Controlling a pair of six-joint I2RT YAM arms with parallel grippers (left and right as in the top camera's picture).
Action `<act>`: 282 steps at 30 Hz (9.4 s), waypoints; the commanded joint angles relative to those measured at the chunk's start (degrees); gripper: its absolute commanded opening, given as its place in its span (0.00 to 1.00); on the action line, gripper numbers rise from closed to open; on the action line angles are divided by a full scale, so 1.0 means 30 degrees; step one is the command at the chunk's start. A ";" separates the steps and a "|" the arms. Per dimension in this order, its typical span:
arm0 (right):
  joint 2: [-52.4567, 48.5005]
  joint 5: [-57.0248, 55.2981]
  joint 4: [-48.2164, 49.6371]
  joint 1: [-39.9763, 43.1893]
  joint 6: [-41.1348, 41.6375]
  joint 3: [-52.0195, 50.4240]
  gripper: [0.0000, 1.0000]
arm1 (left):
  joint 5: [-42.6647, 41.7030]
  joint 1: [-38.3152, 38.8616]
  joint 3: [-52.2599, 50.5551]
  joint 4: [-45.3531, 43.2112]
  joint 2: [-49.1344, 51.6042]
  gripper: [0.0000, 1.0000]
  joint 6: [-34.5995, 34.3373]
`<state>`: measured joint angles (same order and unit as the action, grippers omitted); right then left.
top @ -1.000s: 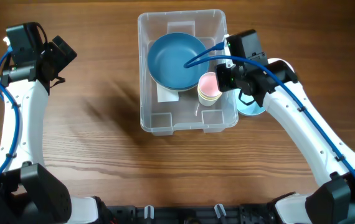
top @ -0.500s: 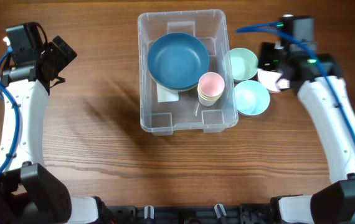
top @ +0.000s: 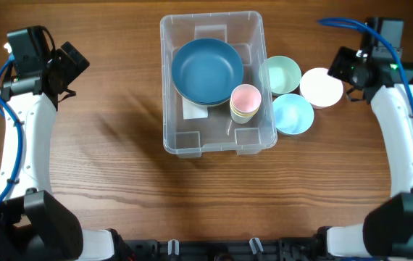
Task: Pack container
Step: 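Release the pink cup and move the right gripper to the pink bowl, then grasp the pink bowl rim with the right gripper and lift it, then carry the pink bowl into the bin's lower left corner, then release the pink bowl and raise the right gripper to the mint bowl, then grasp the mint green bowl rim with the right gripper and lift, then carry the mint bowl into the bin and set it in the pink bowl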
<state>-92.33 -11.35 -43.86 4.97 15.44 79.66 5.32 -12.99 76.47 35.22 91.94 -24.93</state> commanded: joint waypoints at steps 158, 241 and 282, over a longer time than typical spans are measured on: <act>-0.1887 0.2521 -0.1005 -0.2229 -0.2135 0.3745 0.70 | 0.0182 -0.0102 0.0153 0.0000 0.0146 1.00 0.0007; 0.1290 0.6120 -0.0036 -0.3490 -0.4124 0.4342 0.04 | 0.0182 -0.0102 0.0153 0.0066 0.0146 1.00 0.0007; -0.3774 0.6317 -0.2390 -1.3063 -0.4648 0.2936 0.47 | 0.0182 -0.0102 0.0153 0.0066 0.0146 1.00 0.0007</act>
<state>-103.04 6.68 -51.11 -34.09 1.98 88.95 5.32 -12.99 76.47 35.64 91.94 -24.93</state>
